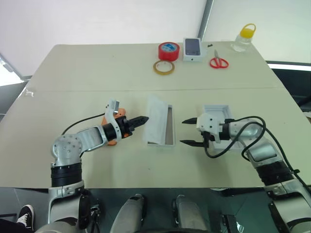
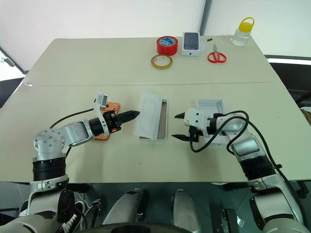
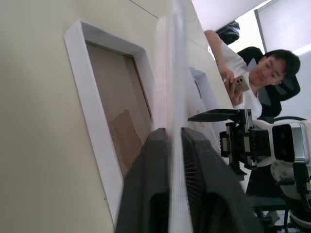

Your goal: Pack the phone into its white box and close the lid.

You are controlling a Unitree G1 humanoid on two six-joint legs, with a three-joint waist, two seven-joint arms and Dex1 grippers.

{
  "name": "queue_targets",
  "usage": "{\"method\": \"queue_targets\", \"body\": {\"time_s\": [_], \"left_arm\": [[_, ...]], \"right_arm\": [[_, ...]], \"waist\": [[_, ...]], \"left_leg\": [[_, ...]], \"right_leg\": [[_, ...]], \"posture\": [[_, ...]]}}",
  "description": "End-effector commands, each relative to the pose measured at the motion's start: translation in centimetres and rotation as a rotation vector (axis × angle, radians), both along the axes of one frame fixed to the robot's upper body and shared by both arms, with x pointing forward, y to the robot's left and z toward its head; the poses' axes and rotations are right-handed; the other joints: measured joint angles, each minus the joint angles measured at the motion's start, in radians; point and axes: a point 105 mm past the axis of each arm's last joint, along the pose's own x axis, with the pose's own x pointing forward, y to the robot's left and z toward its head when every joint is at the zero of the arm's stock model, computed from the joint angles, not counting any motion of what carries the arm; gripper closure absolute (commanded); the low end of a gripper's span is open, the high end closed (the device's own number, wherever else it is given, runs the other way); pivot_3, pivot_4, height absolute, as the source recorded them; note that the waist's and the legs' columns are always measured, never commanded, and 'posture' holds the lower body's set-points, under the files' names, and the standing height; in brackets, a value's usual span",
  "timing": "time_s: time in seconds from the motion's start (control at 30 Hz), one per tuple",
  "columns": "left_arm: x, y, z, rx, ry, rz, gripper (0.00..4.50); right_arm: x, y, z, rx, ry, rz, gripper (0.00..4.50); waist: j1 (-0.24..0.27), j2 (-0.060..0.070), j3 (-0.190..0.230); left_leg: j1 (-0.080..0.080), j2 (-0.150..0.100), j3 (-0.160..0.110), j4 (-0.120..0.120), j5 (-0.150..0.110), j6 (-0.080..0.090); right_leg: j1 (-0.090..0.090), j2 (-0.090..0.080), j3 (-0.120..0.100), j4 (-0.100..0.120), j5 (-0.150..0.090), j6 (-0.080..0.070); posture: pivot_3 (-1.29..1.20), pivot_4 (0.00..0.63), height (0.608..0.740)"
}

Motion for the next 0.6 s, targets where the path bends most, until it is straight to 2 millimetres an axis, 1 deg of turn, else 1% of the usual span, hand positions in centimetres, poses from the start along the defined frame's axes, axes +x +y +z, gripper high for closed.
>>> {"method": "queue_targets", "body": {"time_s": [0.03,0.1,0.13,0.23,0.3,0.4,0.47,0.5,0.53,0.57,0.6], "left_arm": [[-0.1,-0.3,0.5,-0.004,-0.032,-0.014,1.63],[-0.2,-0.2,0.7,-0.010,-0.036,-0.015,0.68],[-0.1,-0.1,0.8,-0.015,-0.044,-0.011,0.07],[-0.2,0.2,0.9,0.016,-0.058,-0.010,0.02],[-0.3,0.6,0.7,0.068,-0.084,0.001,0.02],[0.1,1.5,1.4,0.092,-0.156,0.046,0.02],[0.9,2.5,2.9,0.148,-0.302,0.132,0.00],[1.1,2.8,3.4,0.177,-0.352,0.157,0.00],[1.3,3.6,3.6,0.226,-0.406,0.186,0.00],[1.4,4.4,4.0,0.239,-0.463,0.219,0.00],[1.6,5.6,3.8,0.255,-0.460,0.252,0.00]], "right_arm": [[0.1,1.0,1.7,0.038,-0.067,0.025,0.60],[0.5,1.4,2.6,0.078,-0.079,0.015,0.60],[0.7,1.6,3.1,0.105,-0.082,0.008,0.60],[0.9,2.6,4.4,0.192,-0.084,0.008,0.60],[1.1,3.5,5.7,0.267,-0.101,-0.003,0.60],[1.5,4.7,6.9,0.360,-0.088,-0.019,0.60],[1.6,5.3,6.6,0.361,-0.078,-0.025,1.12],[1.6,5.6,6.4,0.351,-0.078,-0.021,1.47],[1.6,6.1,5.9,0.331,-0.079,-0.018,1.94],[1.7,6.7,5.2,0.302,-0.084,-0.020,2.46],[1.8,7.4,4.5,0.276,-0.093,-0.020,2.99]], "waist": [[0.000,0.000,0.000],[-0.002,0.000,0.000],[-0.003,0.000,0.000],[-0.005,0.000,0.000],[-0.006,0.000,0.000],[-0.002,0.000,0.000],[-0.001,0.000,0.000],[0.001,0.000,0.000],[0.001,0.000,0.000],[0.000,0.000,0.000],[-0.003,0.000,0.000]], "left_leg": [[0.000,0.000,0.000,0.000,0.000,0.000],[0.000,0.000,0.000,0.000,0.000,0.000],[0.000,0.000,0.000,0.000,0.000,0.000],[0.000,0.000,0.000,0.000,0.000,0.000],[0.000,0.000,0.000,-0.001,0.000,0.000],[0.000,0.000,0.000,-0.001,0.000,0.000],[0.000,0.000,0.000,-0.001,0.000,0.000],[0.000,0.000,0.000,-0.001,0.000,0.000],[0.000,0.000,0.000,-0.001,0.000,0.000],[0.000,0.000,0.000,-0.001,0.000,0.000],[0.000,0.000,0.000,-0.001,0.000,0.000]], "right_leg": [[0.000,0.000,0.000,0.000,0.000,0.000],[0.000,0.000,0.000,0.000,0.000,0.000],[0.000,0.000,0.000,0.000,0.000,0.000],[-0.001,0.001,0.000,0.001,0.000,0.000],[-0.001,0.001,0.000,0.001,0.000,0.000],[-0.001,0.000,0.000,0.001,0.000,0.000],[-0.001,0.000,0.000,0.000,0.000,0.000],[-0.001,0.000,0.000,0.000,0.000,0.000],[-0.001,0.000,0.000,0.000,0.000,0.000],[-0.001,0.000,0.000,0.000,0.000,0.000],[-0.001,0.000,0.000,-0.001,0.000,0.000]], "posture": [[0.00,0.150,0.740],[0.00,0.150,0.740],[0.00,0.150,0.740],[0.00,0.150,0.740],[0.00,0.150,0.740],[0.00,0.150,0.740],[0.00,0.150,0.740],[0.00,0.150,0.740],[0.00,0.150,0.740],[0.00,0.150,0.740],[0.00,0.150,0.740]]}}
